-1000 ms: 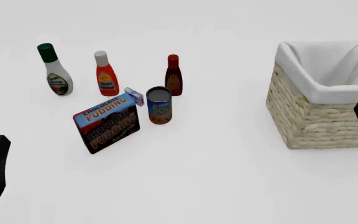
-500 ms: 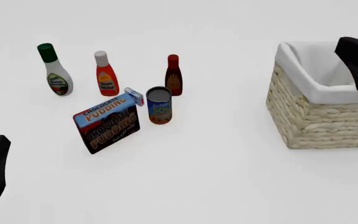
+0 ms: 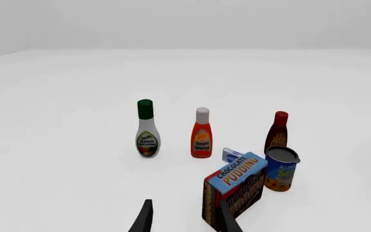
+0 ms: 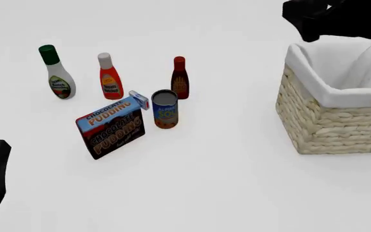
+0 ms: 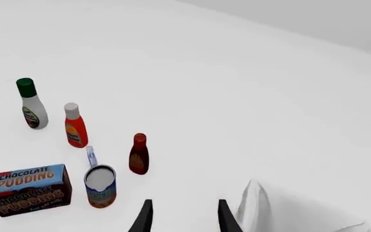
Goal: Pick the bbq sauce and place it in the basket.
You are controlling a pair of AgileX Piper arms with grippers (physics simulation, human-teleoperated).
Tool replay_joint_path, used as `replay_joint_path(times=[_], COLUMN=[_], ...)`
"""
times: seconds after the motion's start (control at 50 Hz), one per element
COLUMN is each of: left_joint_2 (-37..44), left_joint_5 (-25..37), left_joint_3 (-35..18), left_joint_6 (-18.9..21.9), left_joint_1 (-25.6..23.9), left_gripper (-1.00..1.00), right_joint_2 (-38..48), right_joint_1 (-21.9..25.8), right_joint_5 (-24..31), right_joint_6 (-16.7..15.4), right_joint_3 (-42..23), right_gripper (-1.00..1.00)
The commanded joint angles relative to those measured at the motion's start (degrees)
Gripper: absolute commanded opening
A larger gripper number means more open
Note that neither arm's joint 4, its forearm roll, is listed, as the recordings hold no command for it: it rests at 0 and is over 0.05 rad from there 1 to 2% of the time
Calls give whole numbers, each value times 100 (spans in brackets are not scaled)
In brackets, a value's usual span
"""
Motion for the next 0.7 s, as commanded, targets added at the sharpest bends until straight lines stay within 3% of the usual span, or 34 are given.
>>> replay_joint_path(times=[0.02, 0.7], left_joint_2=[0, 0], left_joint_5=[0, 0], left_joint_3=[0, 0], left_joint_6=[-1, -1], left_joint_1=[-1, 1], left_gripper=[100, 100], right_joint_2=[1047, 3450], right_joint_1=[366, 1104], right_joint_5=[24, 591], right_joint_6=[-25, 350], right_joint_3=[-806, -3025], right_gripper=[100, 100])
